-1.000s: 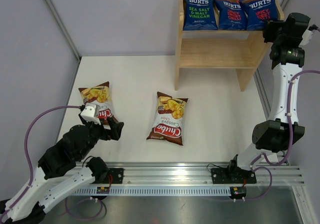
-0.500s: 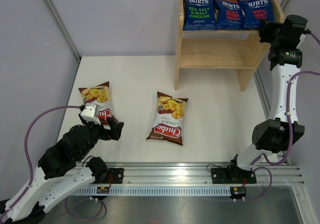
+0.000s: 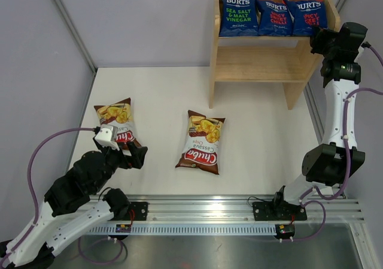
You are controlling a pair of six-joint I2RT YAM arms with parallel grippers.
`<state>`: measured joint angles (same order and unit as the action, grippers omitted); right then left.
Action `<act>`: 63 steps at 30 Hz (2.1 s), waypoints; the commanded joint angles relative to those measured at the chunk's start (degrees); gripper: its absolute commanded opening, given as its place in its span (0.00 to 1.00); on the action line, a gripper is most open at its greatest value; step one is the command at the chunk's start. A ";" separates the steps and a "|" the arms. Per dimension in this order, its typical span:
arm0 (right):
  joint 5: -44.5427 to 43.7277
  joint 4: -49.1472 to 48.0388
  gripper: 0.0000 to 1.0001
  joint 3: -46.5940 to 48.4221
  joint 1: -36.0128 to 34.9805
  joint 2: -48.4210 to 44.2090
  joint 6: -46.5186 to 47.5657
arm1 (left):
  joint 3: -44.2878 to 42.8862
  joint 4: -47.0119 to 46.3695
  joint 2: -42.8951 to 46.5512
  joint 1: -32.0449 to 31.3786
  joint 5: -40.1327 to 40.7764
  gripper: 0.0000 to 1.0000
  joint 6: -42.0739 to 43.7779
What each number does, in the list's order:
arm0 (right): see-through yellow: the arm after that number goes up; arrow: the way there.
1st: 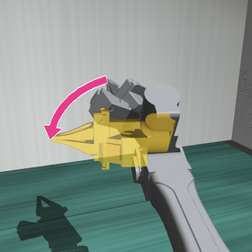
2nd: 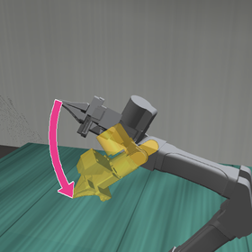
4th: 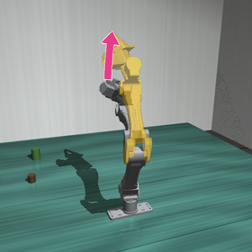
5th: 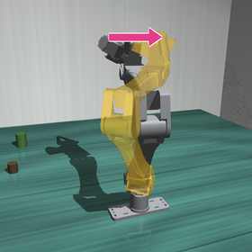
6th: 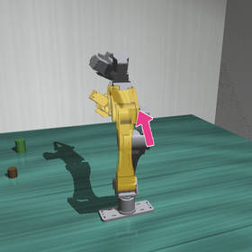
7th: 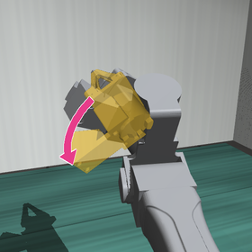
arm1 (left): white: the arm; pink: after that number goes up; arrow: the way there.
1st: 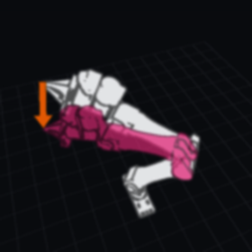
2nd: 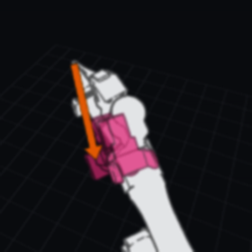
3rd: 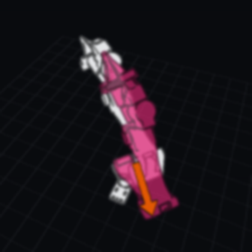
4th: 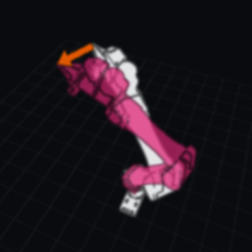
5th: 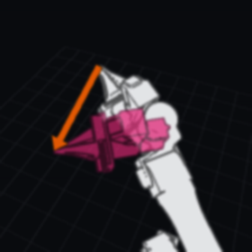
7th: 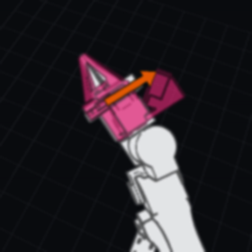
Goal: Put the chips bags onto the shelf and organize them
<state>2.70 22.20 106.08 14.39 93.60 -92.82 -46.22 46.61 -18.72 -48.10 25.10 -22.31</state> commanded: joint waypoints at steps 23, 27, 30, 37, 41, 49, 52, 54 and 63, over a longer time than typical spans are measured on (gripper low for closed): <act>1.18 -3.30 0.75 -0.34 1.16 -3.07 5.71 | 0.25 -2.40 0.88 -0.16 1.00 0.99 0.07; 0.55 0.38 0.99 -0.26 1.95 -4.83 8.26 | 0.25 -2.05 0.79 -0.16 1.70 0.99 -0.19; 1.25 2.67 0.99 0.09 2.92 -5.71 9.93 | 0.16 -1.79 0.79 -0.16 2.66 0.99 -0.54; 3.71 6.72 1.00 -1.22 7.30 -13.52 16.95 | -1.24 1.81 -0.87 -0.07 10.66 0.99 -4.32; 9.40 6.11 0.99 -5.60 10.92 -22.04 29.76 | -1.86 1.82 -2.37 -0.07 11.73 0.99 -4.68; 42.97 -8.38 0.99 -39.17 8.73 -48.67 43.77 | -2.30 -4.76 -11.06 -0.07 -5.40 0.99 -7.49; 42.30 -3.42 0.99 -46.13 3.73 -54.74 49.38 | -0.64 -11.35 -17.65 0.11 -9.45 0.99 -7.84; 40.90 -0.06 0.99 -47.98 -0.48 -58.08 54.46 | -0.80 -15.47 -21.95 1.76 -13.39 0.99 -7.84; 55.40 2.06 0.99 -60.45 -8.24 -67.92 49.67 | -0.19 -32.19 -47.62 17.32 -43.90 0.99 -1.42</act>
<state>50.57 25.12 48.53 7.38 29.02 -42.04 -45.95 23.64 -60.93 -32.97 -5.08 -26.41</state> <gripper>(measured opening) 0.993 0.988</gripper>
